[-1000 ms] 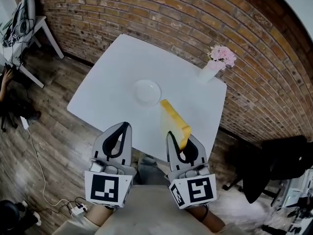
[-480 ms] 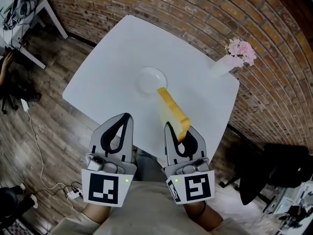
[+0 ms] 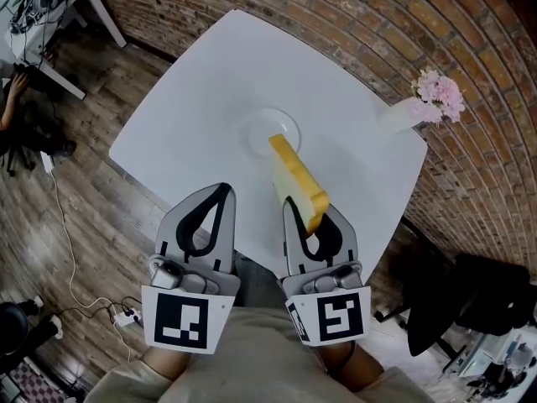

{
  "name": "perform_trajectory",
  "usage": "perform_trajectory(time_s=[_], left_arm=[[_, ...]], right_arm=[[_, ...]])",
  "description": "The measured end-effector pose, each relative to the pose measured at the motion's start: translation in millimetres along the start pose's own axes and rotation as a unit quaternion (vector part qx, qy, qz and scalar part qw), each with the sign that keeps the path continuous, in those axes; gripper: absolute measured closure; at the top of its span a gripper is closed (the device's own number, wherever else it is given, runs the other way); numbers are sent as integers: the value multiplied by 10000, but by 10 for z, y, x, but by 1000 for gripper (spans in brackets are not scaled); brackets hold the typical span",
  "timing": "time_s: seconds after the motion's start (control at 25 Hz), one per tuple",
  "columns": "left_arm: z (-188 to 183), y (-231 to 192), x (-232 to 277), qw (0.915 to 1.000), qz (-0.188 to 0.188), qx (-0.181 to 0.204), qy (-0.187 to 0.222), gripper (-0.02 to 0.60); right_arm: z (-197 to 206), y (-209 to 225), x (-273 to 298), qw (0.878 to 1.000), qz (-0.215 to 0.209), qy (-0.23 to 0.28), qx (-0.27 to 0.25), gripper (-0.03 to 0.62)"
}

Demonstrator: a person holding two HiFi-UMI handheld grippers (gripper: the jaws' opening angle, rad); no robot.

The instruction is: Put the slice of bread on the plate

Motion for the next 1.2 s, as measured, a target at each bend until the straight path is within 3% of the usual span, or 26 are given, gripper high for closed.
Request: perform_trajectory(time_s=[0.52, 1.2], left_arm=[[42, -75, 262, 9998, -57, 120, -171, 572], [111, -109, 600, 9993, -160, 6, -335, 572]], right_arm=[[95, 172, 402, 9996, -280, -12, -26, 505], [366, 447, 919, 9976, -608, -321, 95, 505]])
Point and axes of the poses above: the fingertips, and each gripper's own axes: x forward along the fingers, y to its right, z out of its underside, the point moved 9 cm from there along -x, backward along the fingers, and after that the axes turned 7 degrees about -z, right-handed, at the moved point
